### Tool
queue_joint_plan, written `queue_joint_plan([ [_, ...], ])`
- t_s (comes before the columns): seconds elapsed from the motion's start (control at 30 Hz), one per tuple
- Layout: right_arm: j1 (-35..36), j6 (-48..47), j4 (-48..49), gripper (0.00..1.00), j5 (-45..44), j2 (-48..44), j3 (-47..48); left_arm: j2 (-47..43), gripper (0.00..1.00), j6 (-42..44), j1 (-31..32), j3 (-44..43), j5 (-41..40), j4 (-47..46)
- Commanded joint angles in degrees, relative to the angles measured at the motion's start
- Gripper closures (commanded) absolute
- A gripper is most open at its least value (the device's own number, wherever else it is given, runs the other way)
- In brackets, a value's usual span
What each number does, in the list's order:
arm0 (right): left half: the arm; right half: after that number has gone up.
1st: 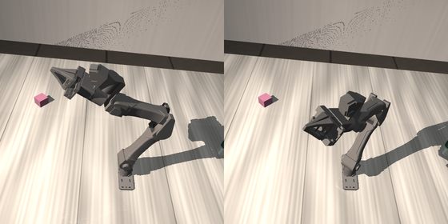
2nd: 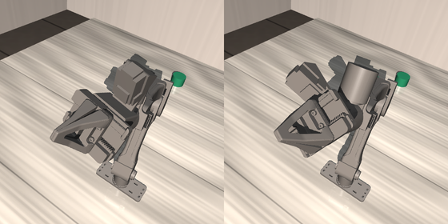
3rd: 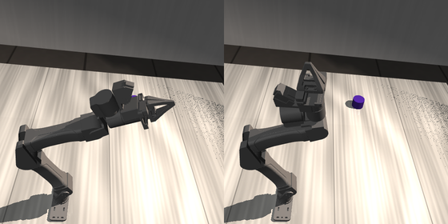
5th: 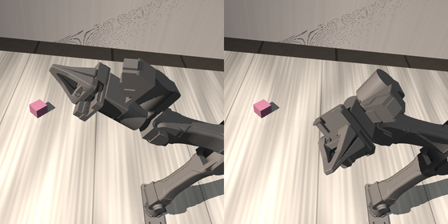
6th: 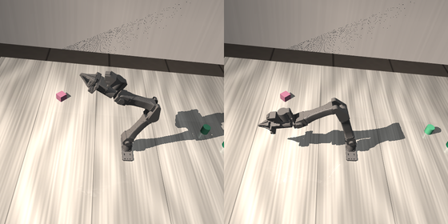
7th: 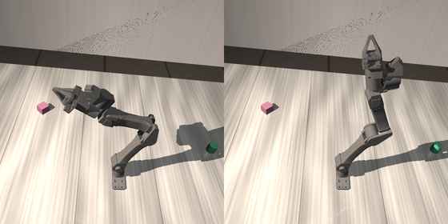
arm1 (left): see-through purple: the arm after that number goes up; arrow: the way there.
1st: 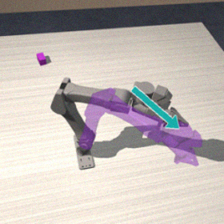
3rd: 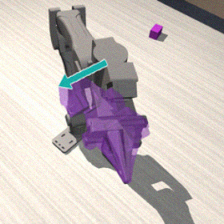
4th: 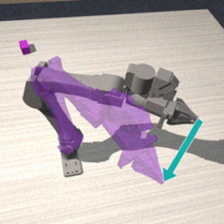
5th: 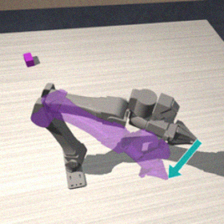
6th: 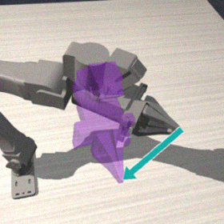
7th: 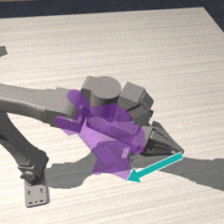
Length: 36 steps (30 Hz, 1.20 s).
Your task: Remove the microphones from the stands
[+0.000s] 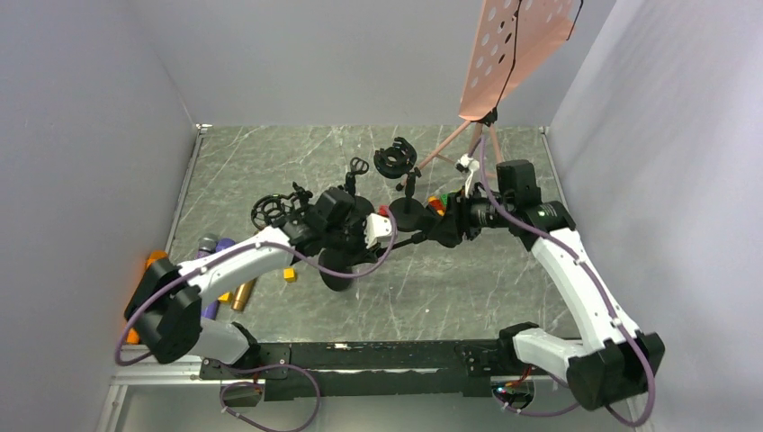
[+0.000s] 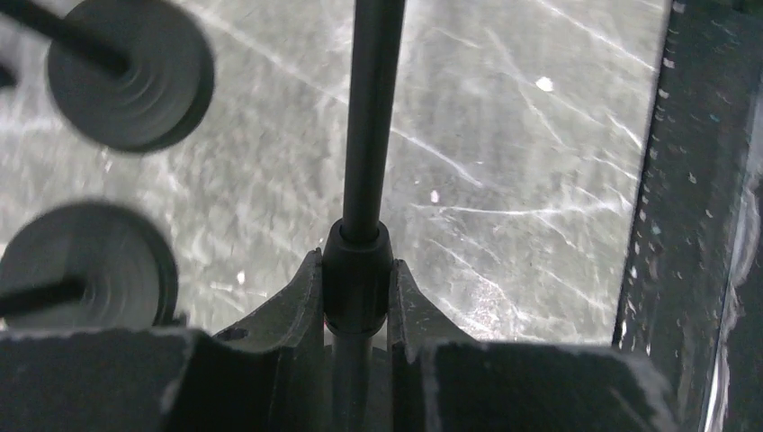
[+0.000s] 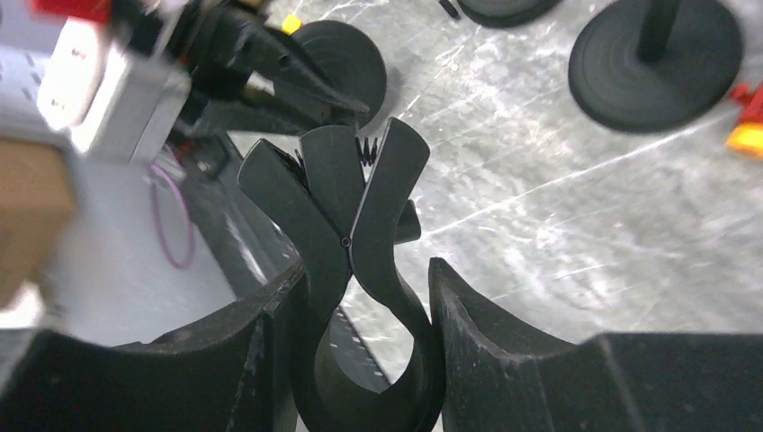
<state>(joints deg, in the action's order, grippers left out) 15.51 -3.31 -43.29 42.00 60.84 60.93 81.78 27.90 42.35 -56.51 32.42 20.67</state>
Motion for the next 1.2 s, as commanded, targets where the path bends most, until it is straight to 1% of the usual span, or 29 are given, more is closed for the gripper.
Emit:
queue_joint_plan([
  [0.0, -4.18, 20.69, 1.79, 1.00, 2.39, 3.17, 1.83, -5.45, 1.00, -21.01, 3.94, 4.73, -26.68, -9.40],
  [0.07, -5.94, 22.54, 1.31, 1.00, 2.96, 4.41, 1.36, -6.01, 1.00, -23.59, 5.72, 6.67, -29.95, -11.20],
  [0.17, -9.73, 23.73, -0.03, 1.00, 7.50, 8.93, 0.65, -5.33, 1.00, -22.72, 7.47, 8.41, -30.81, -11.49],
  [0.2, -10.51, 23.97, 0.63, 1.00, 8.99, 9.75, 0.09, -5.12, 1.00, -22.97, 7.45, 8.74, -29.72, -11.64],
  [0.27, -11.10, 23.44, 2.82, 1.00, 10.07, 9.38, -0.45, -5.36, 1.00, -20.91, 7.28, 8.58, -24.83, -12.35],
  [0.3, -11.12, 22.38, 3.68, 1.00, 10.63, 8.84, -0.47, -5.99, 0.96, -19.22, 7.24, 8.22, -21.84, -12.14],
  [0.37, -11.14, 19.67, 4.45, 1.00, 12.06, 7.54, -0.25, -7.44, 0.68, -15.24, 6.18, 6.54, -14.43, -9.20],
  [0.43, -11.16, 15.84, 4.51, 1.00, 13.53, 5.84, -0.67, -9.05, 0.44, -12.00, 4.65, 4.74, -9.95, -5.55],
  [0.47, -11.14, 13.96, 4.69, 1.00, 14.51, 4.78, -1.35, -9.84, 0.38, -9.99, 2.98, 4.06, -5.70, -3.99],
  [0.53, -11.01, 9.62, 5.48, 1.00, 15.72, 1.88, -3.06, -10.50, 0.31, -4.83, -1.27, 2.91, 6.15, -0.42],
  [0.6, -10.77, 5.94, 7.62, 1.00, 16.29, -1.66, -5.03, -9.60, 0.30, 0.52, -5.30, 1.45, 17.30, 3.42],
  [0.67, -9.93, 0.19, 9.24, 1.00, 15.90, -5.16, -6.51, -7.06, 0.30, 4.76, -7.26, -0.88, 24.08, 7.21],
  [0.73, -8.14, -7.03, 9.54, 1.00, 13.90, -7.91, -7.42, -3.46, 0.32, 8.36, -8.40, -2.94, 29.41, 9.63],
  [0.83, -6.14, -14.14, 9.43, 1.00, 10.94, -9.50, -7.73, 1.49, 0.34, 9.00, -8.67, -4.32, 35.07, 9.03],
  [0.93, -4.86, -18.58, 10.08, 1.00, 8.99, -10.10, -7.48, 5.33, 0.36, 6.63, -7.37, -4.94, 36.40, 5.59],
  [1.0, -4.26, -19.49, 10.51, 1.00, 8.28, -9.93, -7.09, 7.25, 0.36, 6.44, -5.74, -5.14, 36.27, 3.94],
  [1.07, -4.05, -19.33, 11.10, 1.00, 8.19, -9.68, -6.88, 9.38, 0.38, 9.56, -3.56, -6.77, 36.14, 6.67],
  [1.1, -3.89, -19.05, 11.42, 1.00, 8.08, -9.61, -6.87, 10.11, 0.40, 10.89, -2.57, -7.44, 36.01, 8.63],
  [1.13, -3.77, -18.58, 11.83, 1.00, 7.95, -9.52, -6.87, 10.57, 0.44, 11.14, -1.92, -7.56, 35.85, 8.68],
  [1.17, -3.67, -18.08, 12.27, 1.00, 7.62, -9.58, -6.98, 10.75, 0.53, 10.71, -1.69, -7.36, 35.72, 7.99],
])
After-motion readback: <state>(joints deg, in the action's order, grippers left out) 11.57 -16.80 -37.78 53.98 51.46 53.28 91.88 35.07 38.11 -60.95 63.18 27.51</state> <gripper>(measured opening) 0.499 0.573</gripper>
